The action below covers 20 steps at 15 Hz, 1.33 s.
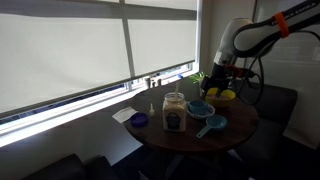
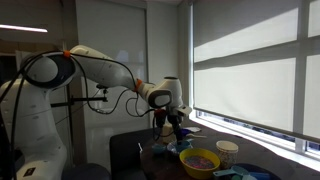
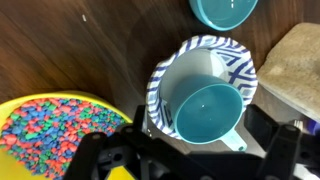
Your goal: Move the measuring spoon from the white bowl to the yellow bowl
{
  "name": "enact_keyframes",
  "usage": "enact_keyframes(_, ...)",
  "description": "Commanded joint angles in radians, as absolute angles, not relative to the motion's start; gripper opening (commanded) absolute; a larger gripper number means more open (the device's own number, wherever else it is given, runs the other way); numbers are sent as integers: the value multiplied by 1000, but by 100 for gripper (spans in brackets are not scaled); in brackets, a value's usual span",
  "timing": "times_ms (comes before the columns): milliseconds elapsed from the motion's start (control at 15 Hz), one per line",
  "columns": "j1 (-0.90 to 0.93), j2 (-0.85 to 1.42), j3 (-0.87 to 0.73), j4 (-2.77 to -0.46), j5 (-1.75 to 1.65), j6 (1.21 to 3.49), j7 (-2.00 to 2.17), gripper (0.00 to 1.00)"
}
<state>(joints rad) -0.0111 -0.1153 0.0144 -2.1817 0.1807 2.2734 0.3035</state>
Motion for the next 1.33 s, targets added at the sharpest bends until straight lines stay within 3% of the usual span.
enact_keyframes(0,-8,-30,6,-2146,292,2344,363,100)
enact_keyframes(67,-7,-12,5,-2139,311,2359,370,100)
enact_keyframes(267,-6,27,7,-2118,316,2374,410,66)
enact_keyframes(867,1,84,9,-2057,302,2329,461,2)
enact_keyframes(1267,-4,-5,6,-2115,333,2377,431,1)
